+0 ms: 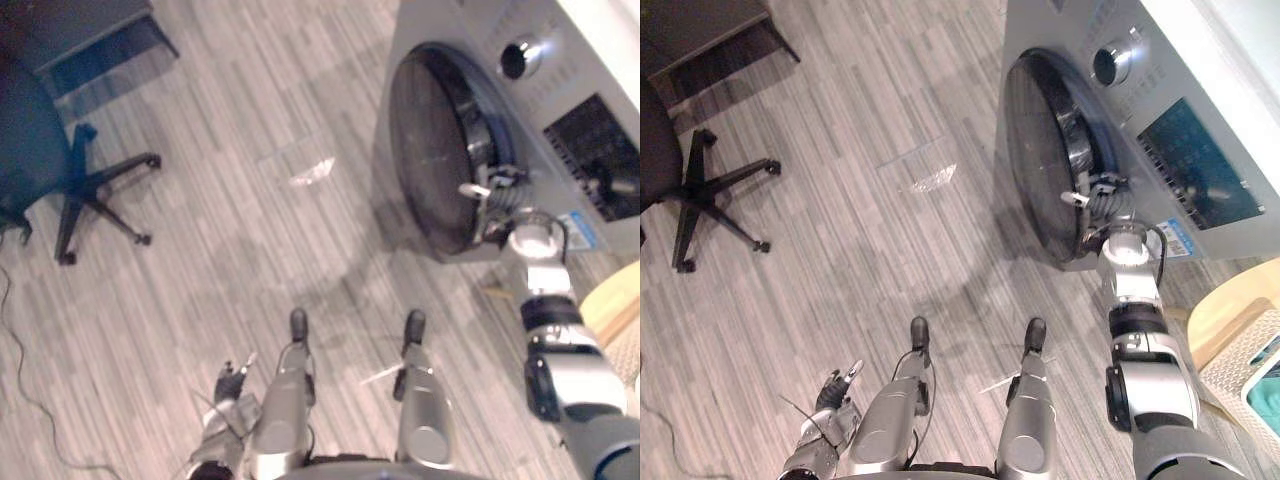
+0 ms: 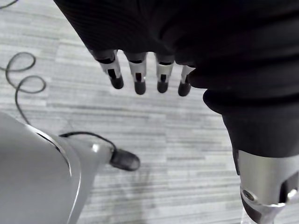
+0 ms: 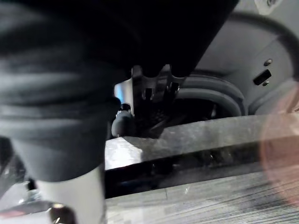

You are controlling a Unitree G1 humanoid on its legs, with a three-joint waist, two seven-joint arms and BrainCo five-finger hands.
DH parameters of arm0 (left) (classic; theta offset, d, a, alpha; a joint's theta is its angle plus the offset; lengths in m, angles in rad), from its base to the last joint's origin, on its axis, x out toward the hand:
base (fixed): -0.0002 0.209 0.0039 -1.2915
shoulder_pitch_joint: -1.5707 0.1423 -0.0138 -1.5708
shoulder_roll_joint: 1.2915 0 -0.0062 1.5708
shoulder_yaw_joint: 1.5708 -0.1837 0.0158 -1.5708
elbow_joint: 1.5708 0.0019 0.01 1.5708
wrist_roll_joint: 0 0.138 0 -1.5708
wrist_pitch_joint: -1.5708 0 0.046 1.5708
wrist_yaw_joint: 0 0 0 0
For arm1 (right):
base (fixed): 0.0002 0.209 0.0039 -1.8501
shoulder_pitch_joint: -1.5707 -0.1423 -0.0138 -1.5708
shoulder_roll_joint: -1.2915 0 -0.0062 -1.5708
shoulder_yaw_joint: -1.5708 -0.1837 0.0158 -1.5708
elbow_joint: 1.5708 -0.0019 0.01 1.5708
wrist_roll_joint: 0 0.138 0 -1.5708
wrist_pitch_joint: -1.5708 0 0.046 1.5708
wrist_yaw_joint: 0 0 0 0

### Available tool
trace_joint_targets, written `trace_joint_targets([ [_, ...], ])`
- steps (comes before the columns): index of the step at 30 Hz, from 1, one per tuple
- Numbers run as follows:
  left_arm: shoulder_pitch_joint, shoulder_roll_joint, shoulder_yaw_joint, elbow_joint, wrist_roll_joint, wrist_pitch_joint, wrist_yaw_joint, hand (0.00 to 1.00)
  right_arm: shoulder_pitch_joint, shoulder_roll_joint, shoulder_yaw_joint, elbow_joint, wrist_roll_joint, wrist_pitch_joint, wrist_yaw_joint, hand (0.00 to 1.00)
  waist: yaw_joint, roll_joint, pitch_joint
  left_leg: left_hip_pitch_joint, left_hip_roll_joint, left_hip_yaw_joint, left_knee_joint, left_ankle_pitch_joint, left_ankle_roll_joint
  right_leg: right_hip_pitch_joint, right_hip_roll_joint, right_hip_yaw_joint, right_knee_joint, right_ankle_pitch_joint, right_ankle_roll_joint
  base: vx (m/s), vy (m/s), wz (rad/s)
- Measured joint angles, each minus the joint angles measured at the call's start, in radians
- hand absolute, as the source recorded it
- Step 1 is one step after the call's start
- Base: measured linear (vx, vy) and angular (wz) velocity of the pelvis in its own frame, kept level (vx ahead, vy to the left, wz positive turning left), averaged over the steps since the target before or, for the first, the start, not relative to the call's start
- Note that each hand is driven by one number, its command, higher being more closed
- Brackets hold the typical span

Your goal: Pick up the laundry basket with both hands and put the clothes into the washing machine.

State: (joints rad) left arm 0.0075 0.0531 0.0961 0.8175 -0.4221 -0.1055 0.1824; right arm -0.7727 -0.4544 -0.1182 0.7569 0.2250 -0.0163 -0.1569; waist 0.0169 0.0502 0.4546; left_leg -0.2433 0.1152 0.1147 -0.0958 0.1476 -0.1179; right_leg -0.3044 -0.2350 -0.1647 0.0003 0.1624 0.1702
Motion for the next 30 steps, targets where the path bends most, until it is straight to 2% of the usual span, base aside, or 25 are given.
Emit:
trace_joint_targets([
  [5, -0.004, 0.001, -0.044, 0.001, -0.004, 0.0, 0.004, 0.0, -0.049, 0.007, 0.02, 0.038, 0.004, -0.004, -0.026, 0.0, 0.008, 0.016, 0.009, -0.019, 0.006, -0.002, -0.006, 0.011, -0.012, -0.016, 0.006, 0.002, -0.004, 0.002, 0.002, -0.11, -0.003, -0.01],
  [8, -0.009, 0.009, -0.063, 0.014, -0.008, 0.0, 0.014, 0.0, 0.001, 0.062, 0.062, -0.008, 0.005, -0.008, -0.047, 0.0, 0.01, 0.015, 0.009, -0.018, 0.015, -0.004, -0.006, 0.017, -0.019, -0.016, 0.015, 0.001, -0.005, 0.002, 0.001, -0.01, -0.027, -0.05],
  [11, -0.011, 0.009, -0.063, 0.017, -0.008, 0.001, 0.016, 0.0, 0.121, 0.133, 0.18, -0.107, -0.004, -0.008, -0.04, 0.0, 0.01, 0.014, 0.009, -0.014, 0.029, -0.005, -0.006, 0.029, -0.018, -0.013, 0.028, -0.005, -0.006, 0.012, -0.008, 0.05, -0.035, -0.08],
  [14, -0.014, 0.009, -0.062, 0.019, -0.007, 0.01, 0.019, 0.0, 0.2, 0.236, 0.322, -0.109, -0.002, 0.002, -0.001, 0.0, 0.008, 0.013, 0.009, 0.0, 0.042, -0.014, 0.0, 0.034, -0.02, 0.005, 0.04, -0.017, -0.01, 0.015, -0.013, 0.1, -0.051, -0.01],
  [16, -0.031, 0.005, -0.057, 0.029, -0.006, 0.013, 0.021, 0.0, 0.253, 0.312, 0.428, -0.122, 0.003, 0.0, 0.052, 0.0, 0.01, 0.012, 0.008, 0.013, 0.046, -0.029, 0.001, 0.036, -0.023, 0.039, 0.044, -0.038, -0.026, 0.014, -0.014, 0.08, -0.039, 0.21],
  [19, -0.042, -0.003, -0.05, 0.037, -0.005, 0.015, 0.021, 0.0, 0.281, 0.387, 0.502, -0.199, 0.006, -0.004, 0.097, 0.0, 0.012, -0.002, -0.002, 0.019, 0.043, -0.03, 0.001, 0.036, -0.024, 0.062, 0.04, -0.055, -0.037, 0.014, -0.014, 0.03, -0.006, 0.18],
  [20, -0.049, -0.001, -0.041, 0.043, 0.002, 0.02, 0.021, 0.0, 0.302, 0.403, 0.518, -0.227, 0.011, -0.006, 0.116, 0.0, 0.027, -0.016, -0.01, 0.027, 0.041, -0.031, 0.001, 0.036, -0.024, 0.075, 0.039, -0.057, -0.042, 0.014, -0.014, 0.01, 0.006, 0.13],
  [21, -0.049, -0.001, -0.034, 0.043, 0.003, 0.022, 0.021, 0.0, 0.313, 0.408, 0.518, -0.241, 0.013, -0.007, 0.121, 0.0, 0.027, -0.022, -0.014, 0.029, 0.041, -0.032, 0.001, 0.036, -0.024, 0.082, 0.039, -0.059, -0.043, 0.014, -0.014, 0.0, 0.01, 0.17],
  [25, -0.048, 0.012, -0.004, 0.051, 0.016, 0.037, 0.021, 0.0, 0.472, 0.402, 0.462, -0.391, 0.038, -0.019, 0.143, 0.0, 0.021, -0.085, -0.068, 0.038, 0.04, -0.028, 0.001, 0.034, -0.023, 0.101, 0.04, -0.06, -0.061, 0.013, -0.013, -0.01, 0.004, 0.05],
  [27, -0.052, 0.01, -0.005, 0.04, 0.036, 0.037, 0.02, 0.0, 0.557, 0.391, 0.398, -0.426, 0.04, -0.022, 0.143, 0.0, 0.018, -0.093, -0.088, 0.042, 0.039, -0.018, 0.001, 0.03, -0.021, 0.101, 0.039, -0.052, -0.062, 0.012, -0.012, -0.04, 0.014, -0.1],
  [30, -0.07, 0.009, -0.006, 0.013, 0.043, 0.036, 0.019, 0.0, 0.664, 0.36, 0.32, -0.433, 0.041, -0.025, 0.143, 0.0, -0.007, -0.096, -0.107, 0.048, 0.041, 0.009, 0.0, 0.024, -0.023, 0.093, 0.042, -0.031, -0.071, 0.01, -0.01, -0.06, 0.012, -0.24],
])
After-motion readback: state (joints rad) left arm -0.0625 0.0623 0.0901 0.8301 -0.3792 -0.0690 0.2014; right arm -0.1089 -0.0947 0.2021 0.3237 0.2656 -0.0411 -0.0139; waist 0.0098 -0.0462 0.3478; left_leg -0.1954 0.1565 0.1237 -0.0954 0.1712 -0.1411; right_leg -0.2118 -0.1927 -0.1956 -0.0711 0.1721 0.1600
